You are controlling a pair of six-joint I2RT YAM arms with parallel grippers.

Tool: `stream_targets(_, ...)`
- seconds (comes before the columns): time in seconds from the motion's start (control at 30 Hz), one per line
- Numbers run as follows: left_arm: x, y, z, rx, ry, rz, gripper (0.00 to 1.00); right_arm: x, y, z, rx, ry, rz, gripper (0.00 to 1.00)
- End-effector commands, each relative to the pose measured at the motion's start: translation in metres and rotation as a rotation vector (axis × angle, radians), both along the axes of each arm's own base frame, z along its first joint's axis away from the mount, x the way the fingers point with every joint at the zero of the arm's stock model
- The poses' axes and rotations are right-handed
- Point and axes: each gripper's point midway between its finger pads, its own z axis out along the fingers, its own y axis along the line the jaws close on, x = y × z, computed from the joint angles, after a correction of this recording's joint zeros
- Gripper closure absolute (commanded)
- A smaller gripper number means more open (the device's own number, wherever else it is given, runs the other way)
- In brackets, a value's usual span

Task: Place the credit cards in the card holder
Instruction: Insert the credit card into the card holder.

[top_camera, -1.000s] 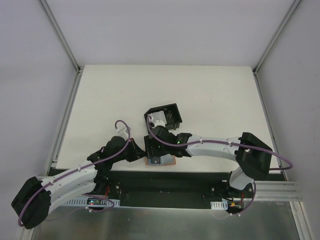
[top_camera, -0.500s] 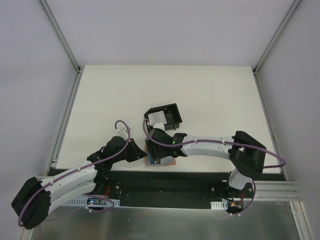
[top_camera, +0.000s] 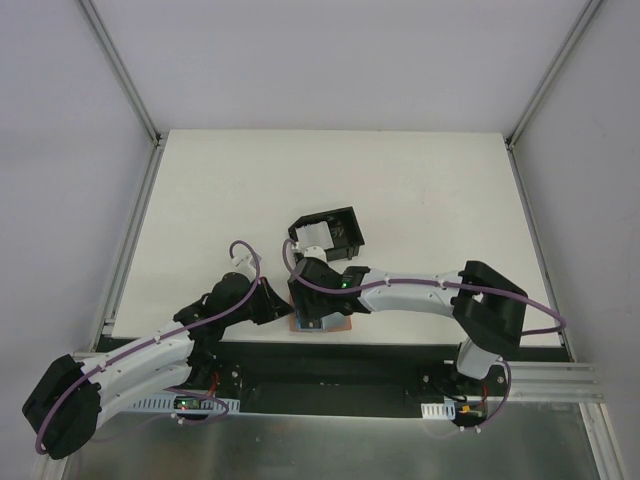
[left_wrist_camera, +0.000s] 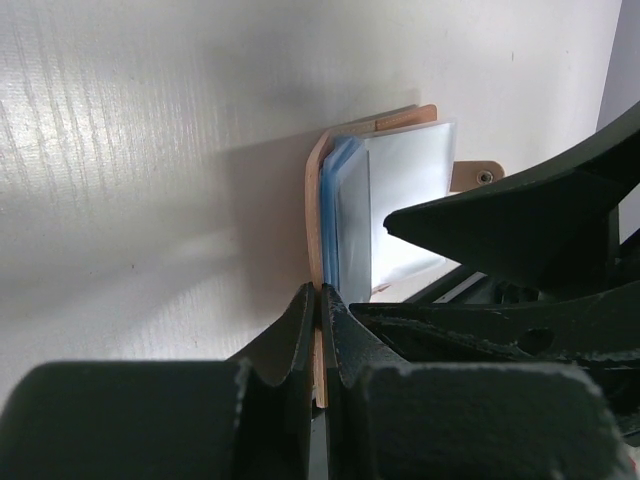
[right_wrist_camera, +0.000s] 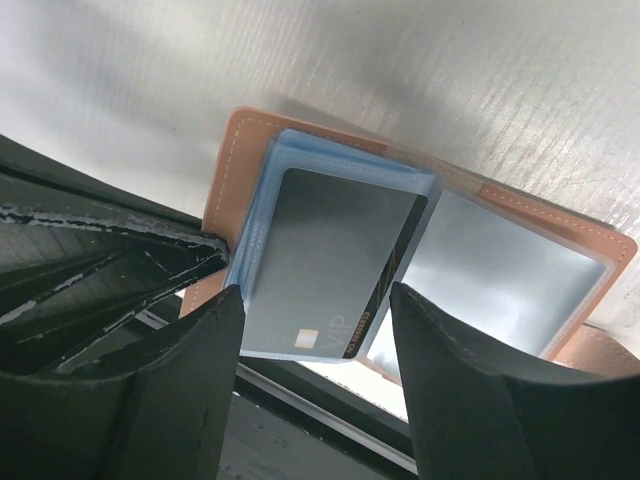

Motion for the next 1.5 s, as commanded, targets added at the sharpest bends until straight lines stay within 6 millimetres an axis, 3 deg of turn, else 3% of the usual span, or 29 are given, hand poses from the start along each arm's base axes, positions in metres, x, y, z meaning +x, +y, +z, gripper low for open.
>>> stream_targets(0.0,0.004,-0.007,0.017,-0.029,-0.048,-0.023,1.00,0.000,0.005,0.003,-0.017,-0.006,0.011,0.37)
stream_targets(0.63,0.003,-0.006,0.014,-0.021,-0.040,-0.022,1.00,0.014,-0.027,0.019,-0.180,-0.120,-0.031,0.44)
stream_targets(0.93,0.003,-0.006,0.013,-0.019,-0.038,-0.021,1.00,0.015,-0.033,0.032,-0.190,-0.152,-0.040,0.46)
stream_targets(1.13,0.003,-0.004,0.009,-0.009,-0.033,-0.016,1.00,0.013,-0.037,0.038,-0.158,-0.153,-0.052,0.59)
stream_targets(1.47,0.003,-0.002,0.007,-0.006,-0.032,-0.008,1.00,0.008,-0.048,0.031,-0.168,-0.131,-0.063,0.77)
